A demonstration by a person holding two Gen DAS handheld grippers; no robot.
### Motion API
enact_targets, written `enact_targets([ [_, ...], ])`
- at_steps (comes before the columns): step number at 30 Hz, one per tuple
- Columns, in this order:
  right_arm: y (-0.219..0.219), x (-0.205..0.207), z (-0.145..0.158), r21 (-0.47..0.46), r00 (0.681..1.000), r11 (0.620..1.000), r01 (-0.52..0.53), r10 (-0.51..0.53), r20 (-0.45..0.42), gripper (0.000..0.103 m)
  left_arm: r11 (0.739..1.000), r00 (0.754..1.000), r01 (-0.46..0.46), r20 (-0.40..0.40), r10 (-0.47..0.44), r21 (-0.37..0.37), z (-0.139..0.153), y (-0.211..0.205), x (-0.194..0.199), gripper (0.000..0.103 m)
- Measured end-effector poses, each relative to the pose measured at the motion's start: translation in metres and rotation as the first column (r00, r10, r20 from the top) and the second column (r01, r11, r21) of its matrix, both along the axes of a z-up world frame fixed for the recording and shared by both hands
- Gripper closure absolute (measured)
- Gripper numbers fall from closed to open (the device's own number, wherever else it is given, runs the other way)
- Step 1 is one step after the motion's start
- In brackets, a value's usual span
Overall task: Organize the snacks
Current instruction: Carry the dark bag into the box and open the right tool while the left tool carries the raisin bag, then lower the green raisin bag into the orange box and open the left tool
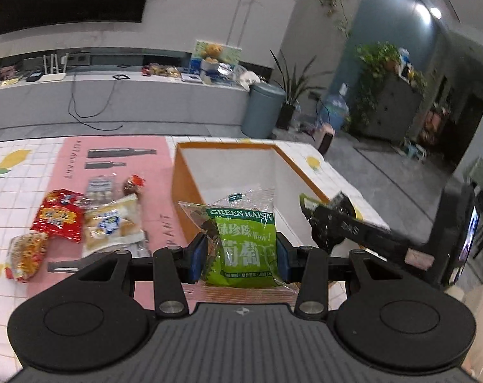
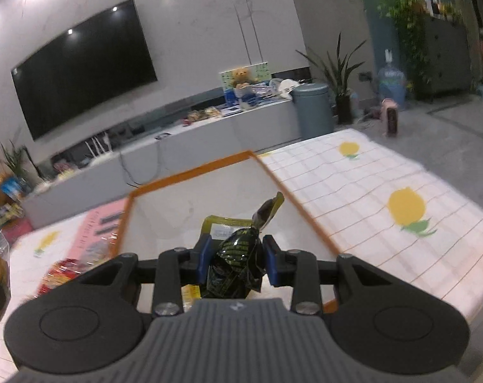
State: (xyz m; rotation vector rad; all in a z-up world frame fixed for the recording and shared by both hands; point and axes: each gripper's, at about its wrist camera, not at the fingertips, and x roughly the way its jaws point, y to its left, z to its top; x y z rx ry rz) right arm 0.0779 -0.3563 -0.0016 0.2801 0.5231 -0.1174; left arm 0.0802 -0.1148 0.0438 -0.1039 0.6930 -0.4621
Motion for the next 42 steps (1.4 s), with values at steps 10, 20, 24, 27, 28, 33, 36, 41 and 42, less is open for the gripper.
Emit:
enact_targets([
  [10,0.0,0.026,-0.022,-0.109,0.99,0.993,-0.039,0.024,-0.136,0.07,0.999,0.999,-0.035,-0.037,0.036,0.034,-0.01,-0.013,-0.005,0.054],
  [20,-0.006,0.027,-0.025,-0.119,0.986,0.993,0.003,-0.023,-0.168,0.069,0.996,0.998,-0.049,-0.032,0.052,0.076,-0.003,-0.016,-0.012,0.054],
  [24,-0.01,0.023,-0.021,-0.069,0.99,0.998,0.007,-0.017,-0.141,0.06,0.995,0.998,-0.048,-0.029,0.051,0.092,-0.001,-0.018,-0.014,0.053],
  [27,-0.011,0.019,-0.016,-0.056,0.994,0.998,0.011,-0.017,-0.11,0.054,0.994,0.999,-0.043,-0.026,0.046,0.103,0.0,-0.023,-0.015,0.054],
  [28,-0.012,0.018,-0.015,-0.051,0.995,0.999,0.018,-0.023,-0.102,0.053,0.993,0.999,-0.041,-0.024,0.044,0.108,0.0,-0.025,-0.015,0.054],
  [33,-0.021,0.004,-0.003,0.001,0.997,0.998,0.065,-0.065,-0.033,0.045,0.991,0.999,-0.029,-0.027,0.033,0.13,-0.003,-0.039,-0.011,0.054],
  [36,-0.03,-0.005,0.005,0.044,0.996,0.996,0.082,-0.083,0.013,0.042,0.99,0.999,-0.02,-0.033,0.025,0.14,-0.007,-0.052,-0.004,0.054],
  [41,-0.04,-0.017,0.011,0.058,0.991,0.99,0.129,-0.131,0.035,0.041,0.992,0.998,0.004,-0.068,0.005,0.129,-0.018,-0.075,0.012,0.054],
  [42,-0.043,-0.02,0.012,0.068,0.989,0.988,0.139,-0.142,0.042,0.041,0.992,0.996,0.006,-0.084,0.004,0.122,-0.02,-0.08,0.017,0.054],
])
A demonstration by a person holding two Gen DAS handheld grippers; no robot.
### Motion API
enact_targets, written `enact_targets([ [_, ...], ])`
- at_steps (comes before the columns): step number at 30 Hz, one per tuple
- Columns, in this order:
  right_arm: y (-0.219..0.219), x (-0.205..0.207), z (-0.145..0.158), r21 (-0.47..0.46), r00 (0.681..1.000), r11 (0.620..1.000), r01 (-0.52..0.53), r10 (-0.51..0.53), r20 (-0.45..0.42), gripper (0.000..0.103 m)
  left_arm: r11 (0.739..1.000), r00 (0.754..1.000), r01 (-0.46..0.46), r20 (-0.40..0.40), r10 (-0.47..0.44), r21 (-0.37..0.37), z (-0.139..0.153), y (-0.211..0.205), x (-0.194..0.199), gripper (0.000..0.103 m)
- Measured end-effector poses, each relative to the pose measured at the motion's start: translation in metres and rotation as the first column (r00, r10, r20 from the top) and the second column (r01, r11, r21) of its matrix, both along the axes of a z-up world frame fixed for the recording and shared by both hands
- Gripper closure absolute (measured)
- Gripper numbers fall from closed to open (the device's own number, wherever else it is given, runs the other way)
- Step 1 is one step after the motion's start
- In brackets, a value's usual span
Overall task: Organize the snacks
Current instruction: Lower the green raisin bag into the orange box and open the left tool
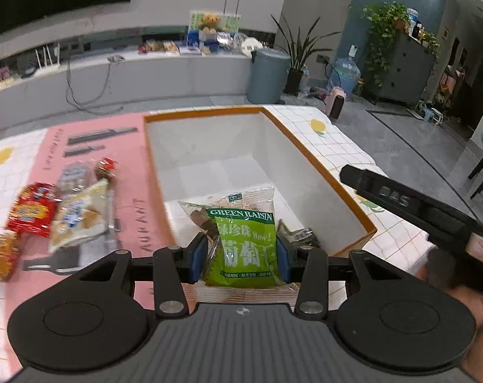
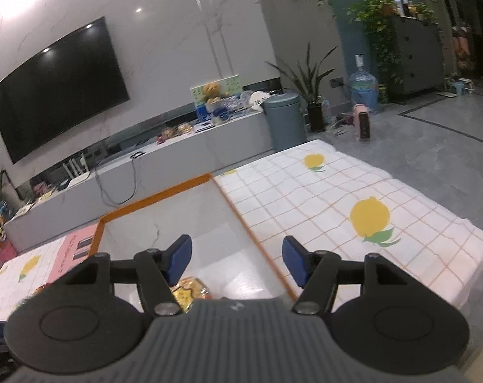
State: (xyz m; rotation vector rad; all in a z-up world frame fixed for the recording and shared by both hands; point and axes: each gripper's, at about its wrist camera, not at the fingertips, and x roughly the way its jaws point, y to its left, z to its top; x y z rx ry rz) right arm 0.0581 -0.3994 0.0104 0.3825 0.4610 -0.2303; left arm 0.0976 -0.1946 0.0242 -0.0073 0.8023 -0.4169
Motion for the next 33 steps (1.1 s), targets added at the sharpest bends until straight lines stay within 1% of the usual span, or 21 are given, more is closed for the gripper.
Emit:
enact_targets([
  [2,-0.005,-0.005,0.0,0.042,1.0,0.999,0.026,-0.027,0.012,0.04,1.0,1.0,-0.002,-0.026,0.001,-0.008,-0.005,-0.009,0.01,0.054],
  [5,-0.01,-0.007,-0.002,0.1,1.0,0.995,0.017,-0.019,0.016,0.039,1.0,0.999,-0.002,-0.039,0.002,-0.003,-0.012,-0.025,0.023,0.054],
  [8,-0.013,-0.009,-0.002,0.102,0.999,0.994,0.037,-0.038,0.013,0.039,1.0,0.998,-0.018,-0.059,0.018,-0.007,-0.018,-0.036,0.036,0.054],
  [11,-0.017,-0.013,-0.001,0.113,0.998,0.992,0.061,-0.063,0.021,0.039,0.999,0.996,-0.031,-0.079,0.028,-0.036,-0.024,-0.045,0.047,0.054],
  [14,-0.023,-0.018,-0.001,0.163,0.995,0.983,0.08,-0.089,0.051,0.039,0.996,0.995,-0.037,-0.1,0.029,-0.076,-0.03,-0.053,0.056,0.053],
  [15,-0.024,-0.021,0.0,0.179,0.992,0.98,0.084,-0.098,0.073,0.039,0.995,0.995,-0.039,-0.099,0.03,-0.089,-0.032,-0.055,0.058,0.053],
  [17,-0.025,-0.026,0.005,0.175,0.986,0.98,0.093,-0.114,0.118,0.039,0.994,0.995,-0.038,-0.093,0.028,-0.106,-0.036,-0.059,0.06,0.053],
  [20,-0.021,-0.03,0.012,0.126,0.981,0.987,0.104,-0.122,0.15,0.039,0.993,0.994,-0.042,-0.102,0.031,-0.107,-0.04,-0.068,0.062,0.053],
  [22,-0.021,-0.028,0.01,0.118,0.983,0.988,0.104,-0.12,0.138,0.039,0.995,0.995,-0.04,-0.098,0.03,-0.094,-0.042,-0.071,0.062,0.053],
  [24,-0.024,-0.026,0.007,0.137,0.985,0.984,0.109,-0.126,0.119,0.039,0.996,0.995,-0.042,-0.094,0.034,-0.085,-0.043,-0.073,0.062,0.053],
  [28,-0.029,-0.027,0.005,0.179,0.985,0.978,0.11,-0.131,0.115,0.039,0.994,0.997,-0.024,-0.08,0.015,-0.108,-0.041,-0.071,0.059,0.051],
  [30,-0.029,-0.028,0.005,0.181,0.985,0.978,0.106,-0.128,0.118,0.039,0.993,0.998,-0.023,-0.063,0.016,-0.116,-0.039,-0.071,0.058,0.05],
  [31,-0.029,-0.027,0.005,0.176,0.985,0.979,0.108,-0.129,0.117,0.039,0.993,0.999,-0.024,-0.047,0.018,-0.117,-0.038,-0.07,0.057,0.042],
  [32,-0.028,-0.027,0.005,0.171,0.985,0.979,0.109,-0.13,0.116,0.039,0.993,0.999,-0.021,-0.027,0.018,-0.118,-0.036,-0.07,0.056,0.029],
  [33,-0.028,-0.027,0.005,0.171,0.985,0.979,0.111,-0.132,0.115,0.039,0.993,1.0,-0.011,-0.006,0.011,-0.12,-0.033,-0.069,0.054,0.022],
])
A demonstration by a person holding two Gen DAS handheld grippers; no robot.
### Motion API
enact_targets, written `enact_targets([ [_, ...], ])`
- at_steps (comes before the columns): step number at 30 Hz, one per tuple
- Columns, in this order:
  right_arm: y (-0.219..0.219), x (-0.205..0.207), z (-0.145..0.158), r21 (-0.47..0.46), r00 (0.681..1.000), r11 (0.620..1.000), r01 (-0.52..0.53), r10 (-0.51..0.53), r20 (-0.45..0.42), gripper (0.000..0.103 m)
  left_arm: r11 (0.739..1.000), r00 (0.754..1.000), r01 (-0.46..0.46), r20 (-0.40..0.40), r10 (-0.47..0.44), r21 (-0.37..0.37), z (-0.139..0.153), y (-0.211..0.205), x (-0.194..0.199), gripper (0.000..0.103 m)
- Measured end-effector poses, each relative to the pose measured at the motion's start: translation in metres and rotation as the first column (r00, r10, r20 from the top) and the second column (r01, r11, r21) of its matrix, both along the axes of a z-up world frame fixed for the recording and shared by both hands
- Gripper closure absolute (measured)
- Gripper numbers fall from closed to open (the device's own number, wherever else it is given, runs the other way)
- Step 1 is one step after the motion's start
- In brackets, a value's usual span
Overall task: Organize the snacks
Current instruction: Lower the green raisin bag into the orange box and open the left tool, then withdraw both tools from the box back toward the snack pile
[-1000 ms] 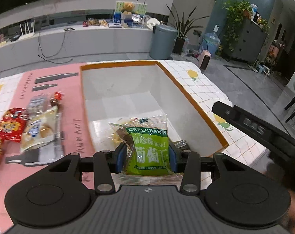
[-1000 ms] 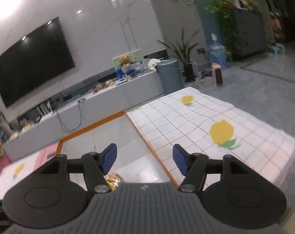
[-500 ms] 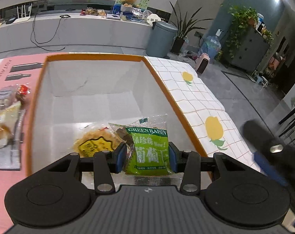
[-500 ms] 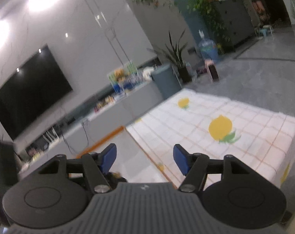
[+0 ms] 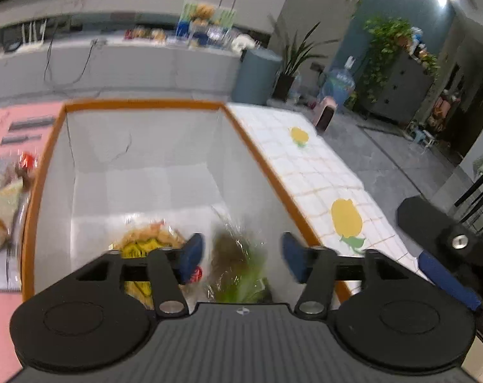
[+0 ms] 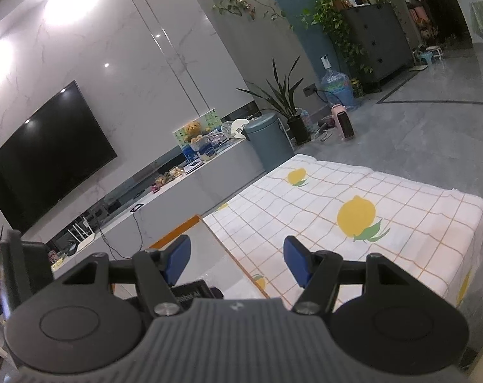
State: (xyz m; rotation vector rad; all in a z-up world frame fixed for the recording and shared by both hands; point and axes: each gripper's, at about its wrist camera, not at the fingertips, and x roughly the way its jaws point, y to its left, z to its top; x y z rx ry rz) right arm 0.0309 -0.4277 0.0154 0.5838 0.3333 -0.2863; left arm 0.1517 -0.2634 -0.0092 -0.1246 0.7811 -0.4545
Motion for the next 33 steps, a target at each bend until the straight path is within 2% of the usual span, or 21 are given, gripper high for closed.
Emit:
enact_targets([
  [1,0.0,0.0,0.0,0.003,1.0,1.0,0.001,-0.001,0.0,0.039,1.0,1.0,0.006,0.022,-0.006,0.002,0.002,0.001,-0.002,0.013],
  [3,0.0,0.0,0.0,0.006,1.0,1.0,0.004,-0.004,0.002,0.039,1.0,0.998,0.007,0.056,-0.008,0.014,0.007,0.003,-0.007,0.013],
  [7,0.001,-0.002,0.001,0.003,1.0,1.0,0.02,-0.02,0.009,0.039,0.999,0.998,-0.006,0.055,0.004,0.035,0.011,0.006,-0.009,0.013],
  [12,0.003,-0.003,0.001,-0.005,1.0,1.0,0.026,-0.026,0.016,0.039,1.0,0.999,-0.015,0.051,0.015,0.008,0.019,0.023,-0.012,0.013],
  [17,0.008,-0.002,0.003,-0.027,1.0,0.999,0.02,-0.02,0.022,0.039,0.999,0.996,-0.033,0.084,0.033,-0.007,0.034,0.043,-0.021,0.013],
  [21,0.014,-0.003,0.005,-0.055,0.999,0.998,0.009,-0.007,0.031,0.039,0.998,0.992,-0.055,0.114,0.052,0.024,0.042,0.055,-0.025,0.013],
  [27,0.029,0.001,0.01,-0.119,0.998,0.993,-0.027,0.033,0.045,0.039,0.995,0.988,-0.091,0.129,0.085,0.038,0.053,0.081,-0.035,0.013],
  [33,0.05,0.003,0.015,-0.116,0.986,0.985,-0.127,0.138,0.092,0.039,0.99,0.981,-0.128,0.155,0.117,0.063,0.059,0.113,-0.052,0.013],
])
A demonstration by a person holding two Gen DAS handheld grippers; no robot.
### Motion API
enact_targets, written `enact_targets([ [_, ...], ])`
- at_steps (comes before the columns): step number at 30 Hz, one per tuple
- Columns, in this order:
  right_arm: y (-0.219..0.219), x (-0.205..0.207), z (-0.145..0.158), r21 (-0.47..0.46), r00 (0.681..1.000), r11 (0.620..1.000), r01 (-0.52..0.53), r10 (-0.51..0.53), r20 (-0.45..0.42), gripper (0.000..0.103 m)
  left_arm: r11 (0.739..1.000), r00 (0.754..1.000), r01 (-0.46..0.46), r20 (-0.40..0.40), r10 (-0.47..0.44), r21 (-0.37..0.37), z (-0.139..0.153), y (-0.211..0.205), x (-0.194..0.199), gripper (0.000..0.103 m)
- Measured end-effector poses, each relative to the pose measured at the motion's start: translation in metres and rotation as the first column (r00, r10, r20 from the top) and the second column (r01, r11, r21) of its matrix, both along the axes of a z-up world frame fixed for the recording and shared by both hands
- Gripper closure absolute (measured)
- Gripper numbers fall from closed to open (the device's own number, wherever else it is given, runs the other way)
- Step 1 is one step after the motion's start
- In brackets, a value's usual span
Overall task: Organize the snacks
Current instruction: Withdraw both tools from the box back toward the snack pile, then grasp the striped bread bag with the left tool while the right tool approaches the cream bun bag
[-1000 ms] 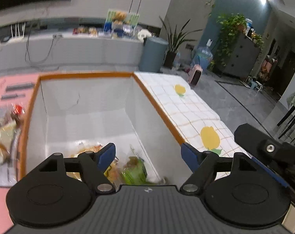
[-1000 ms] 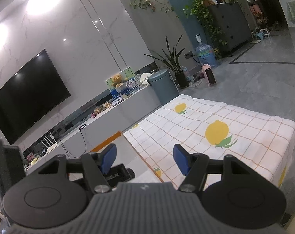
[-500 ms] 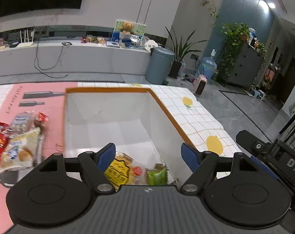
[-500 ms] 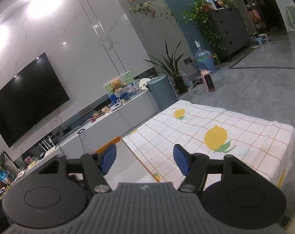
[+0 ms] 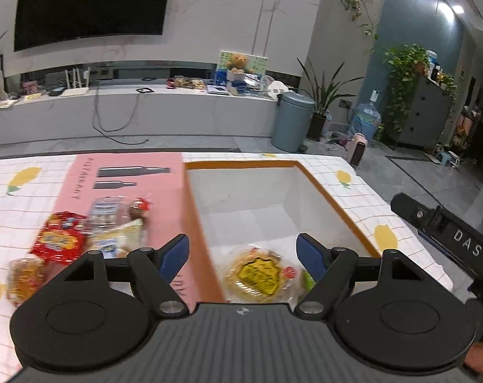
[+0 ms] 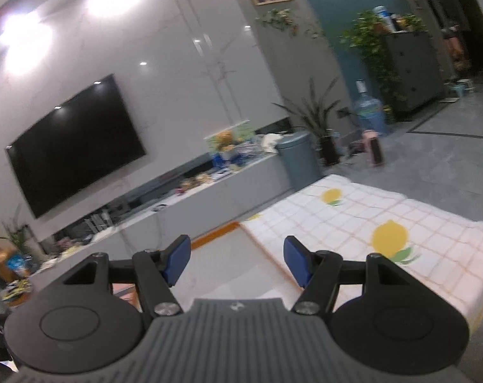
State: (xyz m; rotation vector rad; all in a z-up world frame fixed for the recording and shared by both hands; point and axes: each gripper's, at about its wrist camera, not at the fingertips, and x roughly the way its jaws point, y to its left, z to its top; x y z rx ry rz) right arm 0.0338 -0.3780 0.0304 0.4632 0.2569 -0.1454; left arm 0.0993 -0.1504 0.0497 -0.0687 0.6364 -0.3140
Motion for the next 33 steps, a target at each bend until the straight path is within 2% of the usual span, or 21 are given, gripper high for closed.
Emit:
enact_targets([
  [5,0.028,0.003,0.006,-0.046,0.996,0.995,-0.084,0.085,0.03,0.039,0.999,0.999,-0.041,0.024,0.041,-0.005,0.011,0.029,-0.007,0.013],
  [11,0.068,0.011,0.006,-0.128,0.98,0.973,-0.193,0.197,0.024,0.039,0.994,0.994,-0.105,0.043,0.105,-0.006,0.016,0.067,-0.012,0.013],
  [16,0.102,0.019,0.0,-0.16,0.945,0.935,-0.317,0.325,0.027,0.04,0.985,0.985,-0.169,0.028,0.169,-0.017,0.011,0.102,-0.012,0.013],
  [23,0.153,0.037,-0.021,-0.193,0.897,0.877,-0.441,0.437,-0.066,0.04,0.962,0.963,-0.269,0.006,0.27,-0.052,-0.006,0.153,-0.012,0.013],
  [28,0.186,0.047,-0.039,-0.272,0.862,0.818,-0.507,0.487,-0.142,0.037,0.941,0.943,-0.33,-0.069,0.325,-0.079,-0.028,0.193,-0.008,0.013],
  [33,0.214,0.061,-0.057,-0.294,0.839,0.786,-0.544,0.505,-0.202,0.032,0.932,0.93,-0.36,-0.096,0.355,-0.04,-0.041,0.226,-0.007,0.013],
])
